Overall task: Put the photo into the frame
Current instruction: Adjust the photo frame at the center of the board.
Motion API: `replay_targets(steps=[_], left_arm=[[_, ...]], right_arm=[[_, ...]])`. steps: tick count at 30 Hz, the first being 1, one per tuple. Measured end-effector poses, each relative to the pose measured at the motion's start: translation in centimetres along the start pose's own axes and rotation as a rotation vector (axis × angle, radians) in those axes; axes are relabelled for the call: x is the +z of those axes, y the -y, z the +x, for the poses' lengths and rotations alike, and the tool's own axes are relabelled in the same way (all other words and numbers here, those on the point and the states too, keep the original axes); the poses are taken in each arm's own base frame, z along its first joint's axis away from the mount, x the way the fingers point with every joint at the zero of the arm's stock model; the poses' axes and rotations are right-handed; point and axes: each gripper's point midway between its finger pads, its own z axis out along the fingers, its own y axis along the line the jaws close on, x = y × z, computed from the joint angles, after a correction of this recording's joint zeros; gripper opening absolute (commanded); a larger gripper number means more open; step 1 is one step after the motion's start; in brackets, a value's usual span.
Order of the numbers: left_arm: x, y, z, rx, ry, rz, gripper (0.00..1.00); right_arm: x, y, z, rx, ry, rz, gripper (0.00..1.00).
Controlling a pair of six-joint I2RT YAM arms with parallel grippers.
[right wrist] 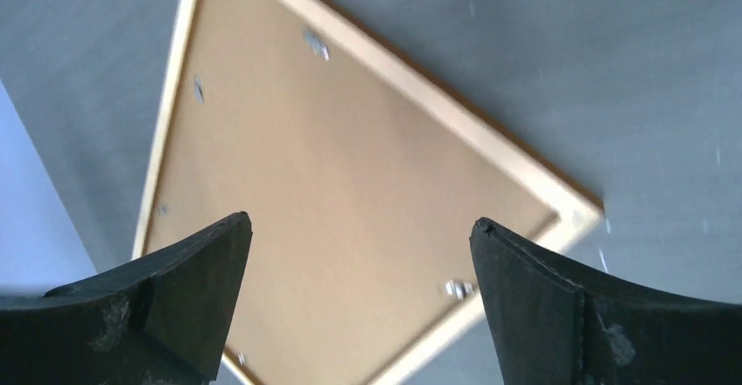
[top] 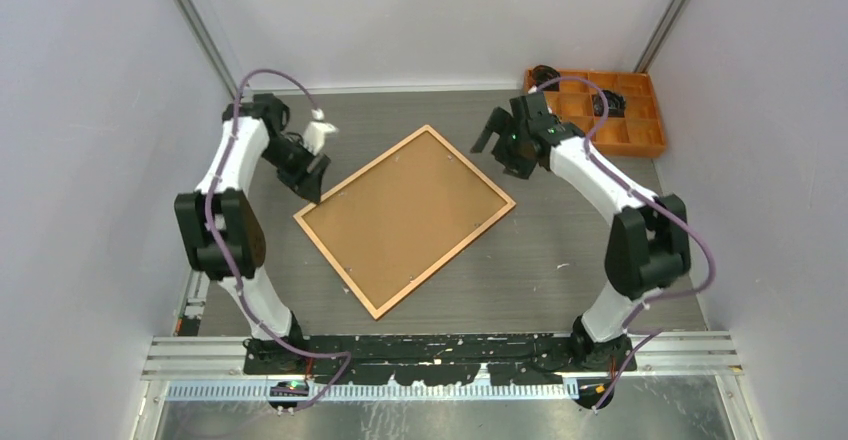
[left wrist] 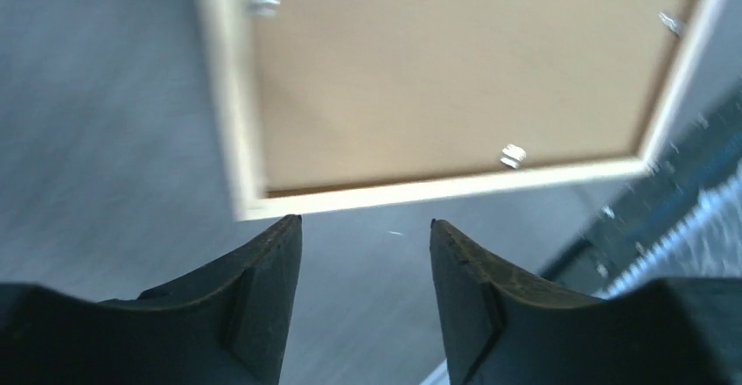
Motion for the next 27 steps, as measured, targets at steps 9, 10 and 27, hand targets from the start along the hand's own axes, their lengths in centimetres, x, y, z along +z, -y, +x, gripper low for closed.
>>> replay_targets(steps=[9, 10, 27], left_arm=[[3.1, -13.5, 2.6, -0.345, 0.004, -0.192, 0.5], [3.6, -13.4, 2.9, -0.356, -0.007, -0.189, 0.46], [9.3, -3.6, 5.6, -0.265, -0.11, -0.013, 0.4]], right_arm=[[-6.4, 6.1, 11.3, 0.115, -0.161, -0.039, 1.0], [-6.9, 6.6, 12.4, 0.133, -0.179, -0.044, 1.0], [-1.7, 7.5, 15.1, 0.238, -0.285, -0.042, 1.0]])
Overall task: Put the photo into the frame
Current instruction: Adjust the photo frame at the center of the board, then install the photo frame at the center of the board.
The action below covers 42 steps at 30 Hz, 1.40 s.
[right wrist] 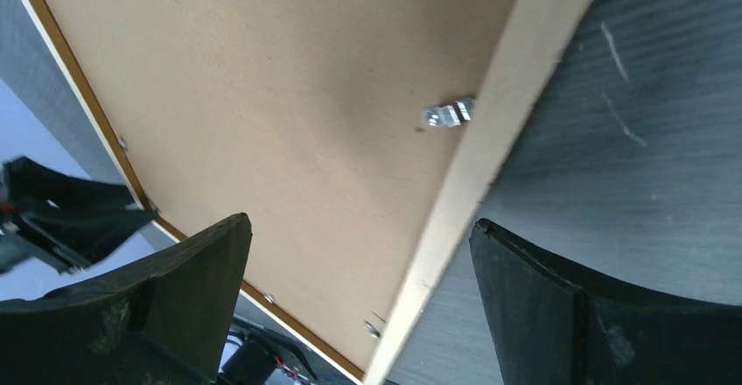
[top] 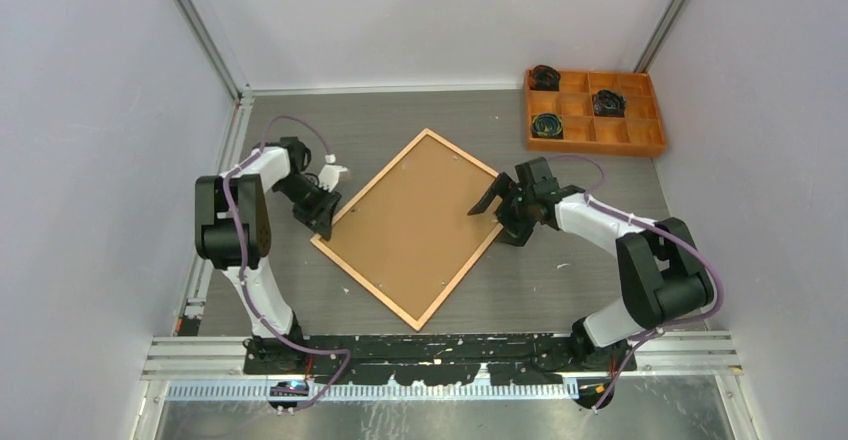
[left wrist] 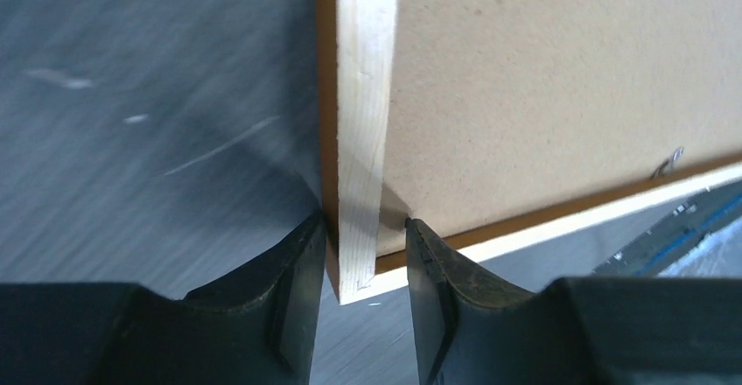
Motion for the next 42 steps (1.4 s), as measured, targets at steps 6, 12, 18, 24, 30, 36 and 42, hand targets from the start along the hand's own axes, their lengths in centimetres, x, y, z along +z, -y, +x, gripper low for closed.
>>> replay_targets(steps=[6, 12, 18, 24, 30, 36, 42], left_arm=[[-0.1, 4.3, 1.2, 0.07, -0.002, 0.177, 0.44], [-2.1, 8.7, 2.1, 0.11, 0.029, 0.355, 0.4], [-2.4, 6.9, -0.5, 0.027, 0.082, 0.29, 0.36], [-1.3, 3.7, -3.7, -0.033, 0.138, 0.219, 0.35], [-0.5, 3.8, -3.4, -0.061, 0.12, 0.241, 0.28], [0.2, 4.1, -2.7, -0.073, 0.102, 0.267, 0.24], [0.9, 4.0, -2.4, -0.07, 0.089, 0.277, 0.22]], right_arm=[[-0.3, 0.1, -2.5, -0.034, 0.06, 0.056, 1.0], [-3.0, -2.7, -6.2, -0.095, 0.196, 0.053, 1.0], [-3.8, -7.3, -5.1, -0.168, 0.216, -0.056, 0.98], [1.0, -14.1, 2.2, -0.32, 0.066, -0.165, 0.89], [6.6, -17.2, 7.3, -0.368, -0.043, -0.198, 0.79], [11.3, -18.6, 10.0, -0.361, -0.108, -0.201, 0.77], [12.8, -20.8, 11.5, -0.351, -0.134, -0.245, 0.76]])
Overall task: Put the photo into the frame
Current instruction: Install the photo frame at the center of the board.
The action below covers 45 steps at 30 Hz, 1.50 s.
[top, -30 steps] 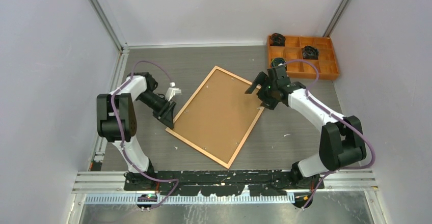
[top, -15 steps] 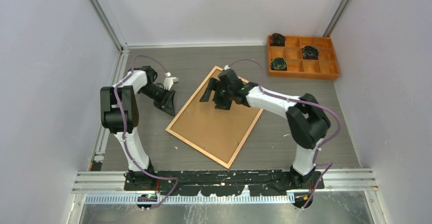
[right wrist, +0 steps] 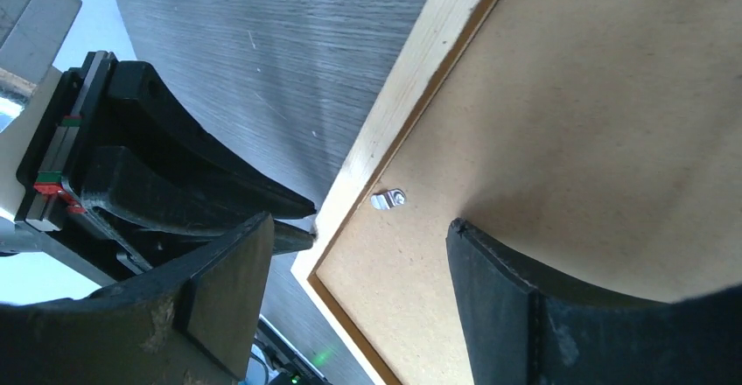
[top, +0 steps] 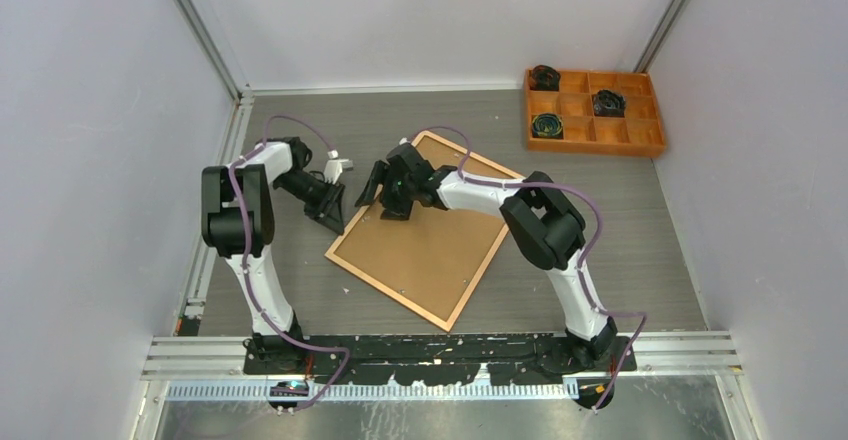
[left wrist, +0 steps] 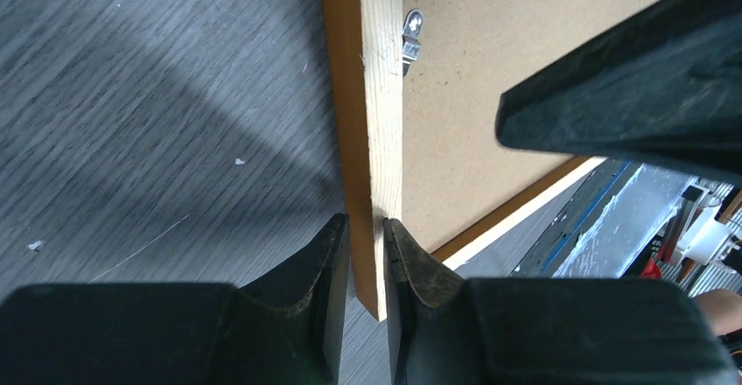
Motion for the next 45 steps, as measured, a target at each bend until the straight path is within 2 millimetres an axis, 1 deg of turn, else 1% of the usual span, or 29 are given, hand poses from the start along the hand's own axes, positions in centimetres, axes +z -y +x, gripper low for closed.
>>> replay_targets(steps=[8, 18, 35, 45], left_arm=[[0.2, -0.1, 0.1, -0.002, -0.001, 0.002, 0.21], [0.3, -0.1, 0.1, -0.003, 0.003, 0.007, 0.2], [0.3, -0.1, 0.1, -0.005, 0.003, 0.008, 0.19], [0.4, 0.0, 0.2, -0.007, 0.002, 0.011, 0.19]], right_arm=[[1.4, -1.4, 0.9, 0.032, -0.03, -0.046, 0.75], [1.9, -2.0, 1.1, 0.063, -0.038, -0.066, 0.74], [2.3, -2.2, 1.1, 0.11, -0.062, -0.065, 0.72], [2.2, -2.0, 1.2, 0.105, -0.034, -0.072, 0.72]])
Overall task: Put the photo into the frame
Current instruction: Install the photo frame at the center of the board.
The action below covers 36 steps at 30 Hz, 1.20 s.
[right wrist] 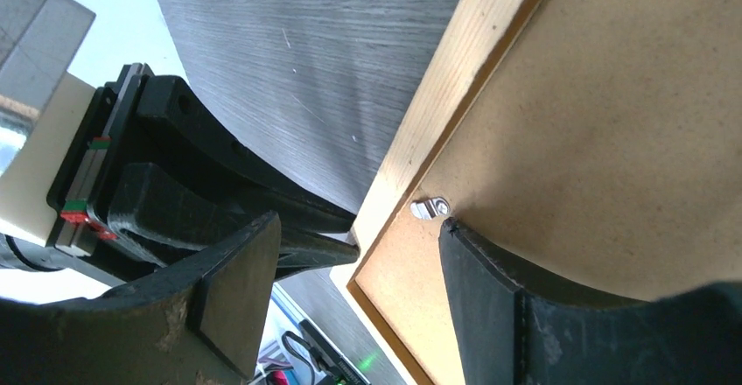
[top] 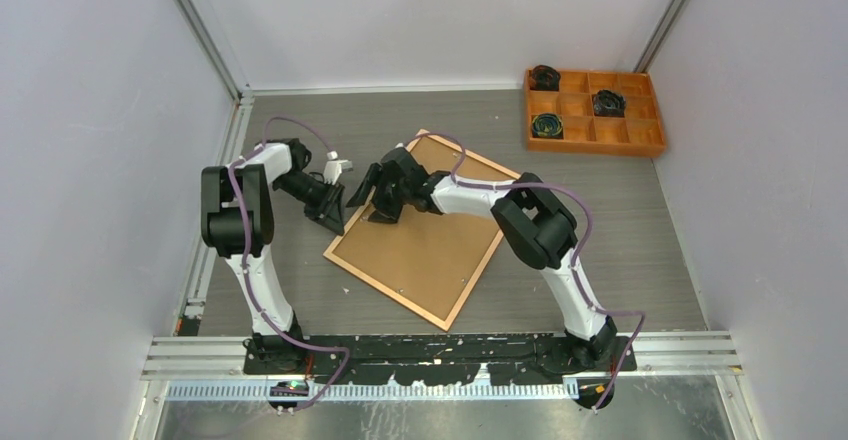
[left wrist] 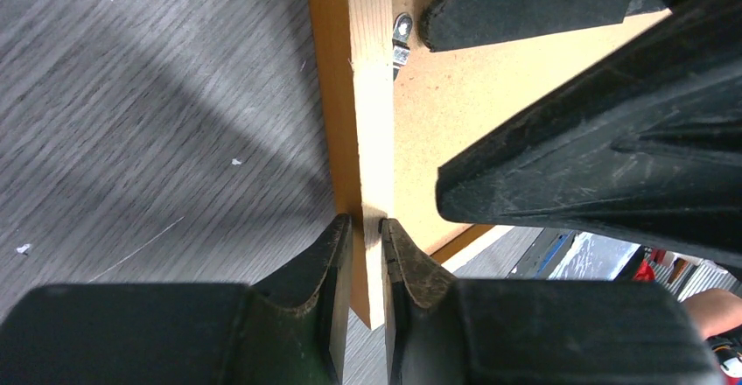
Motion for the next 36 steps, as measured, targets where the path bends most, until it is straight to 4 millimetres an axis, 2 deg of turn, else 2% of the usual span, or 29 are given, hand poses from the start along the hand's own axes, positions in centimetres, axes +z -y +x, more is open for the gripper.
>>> replay_targets(steps=[10, 36], left_arm=[[0.01, 0.0, 0.01, 0.0, 0.0, 0.0, 0.18], [0.02, 0.03, 0.01, 0.001, 0.001, 0.002, 0.18]], right_arm=[[-0.14, -0.07, 1.01, -0.015, 0.004, 0.003, 0.72], [0.57, -0.42, 0.38, -0.014, 0.041, 0.043, 0.69]])
